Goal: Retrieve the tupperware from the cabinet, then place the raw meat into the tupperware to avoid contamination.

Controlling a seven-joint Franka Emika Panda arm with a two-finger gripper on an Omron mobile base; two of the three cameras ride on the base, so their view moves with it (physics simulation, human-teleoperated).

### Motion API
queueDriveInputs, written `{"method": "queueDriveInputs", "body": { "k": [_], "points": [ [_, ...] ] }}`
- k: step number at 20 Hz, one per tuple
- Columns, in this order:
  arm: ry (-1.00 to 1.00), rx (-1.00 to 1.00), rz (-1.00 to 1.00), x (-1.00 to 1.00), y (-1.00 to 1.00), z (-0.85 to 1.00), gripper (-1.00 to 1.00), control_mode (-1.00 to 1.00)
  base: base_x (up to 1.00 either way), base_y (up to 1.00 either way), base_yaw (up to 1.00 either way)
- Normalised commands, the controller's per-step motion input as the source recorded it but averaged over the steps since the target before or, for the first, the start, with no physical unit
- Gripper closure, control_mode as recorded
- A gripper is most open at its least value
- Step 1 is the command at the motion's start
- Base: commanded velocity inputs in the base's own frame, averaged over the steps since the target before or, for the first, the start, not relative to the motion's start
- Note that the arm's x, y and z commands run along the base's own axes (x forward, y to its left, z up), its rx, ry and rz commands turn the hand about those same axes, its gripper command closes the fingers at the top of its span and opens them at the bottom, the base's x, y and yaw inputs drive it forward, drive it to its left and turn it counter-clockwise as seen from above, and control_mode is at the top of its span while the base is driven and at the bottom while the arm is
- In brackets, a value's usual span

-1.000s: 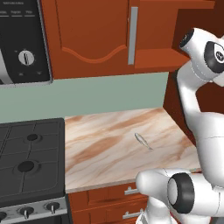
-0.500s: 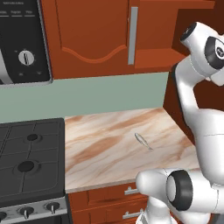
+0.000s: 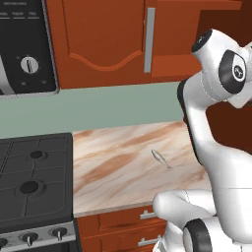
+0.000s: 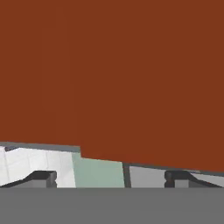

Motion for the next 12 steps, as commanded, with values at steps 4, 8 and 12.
{"method": "queueDriveInputs", "body": {
  "k": [4,8,12],
  "points": [
    [-0.12,-0.01,0.0,-0.36,0.8,-0.03,-1.0,-1.0,0.0,0.0,0.0],
    [-0.07,0.0,0.0,-0.35,0.44,0.0,-1.0,-1.0,0.0,0.0,0.0],
    [-0.05,0.02,0.0,-0.68,0.27,-0.01,-1.0,-1.0,0.0,0.0,0.0]
  ]
}}
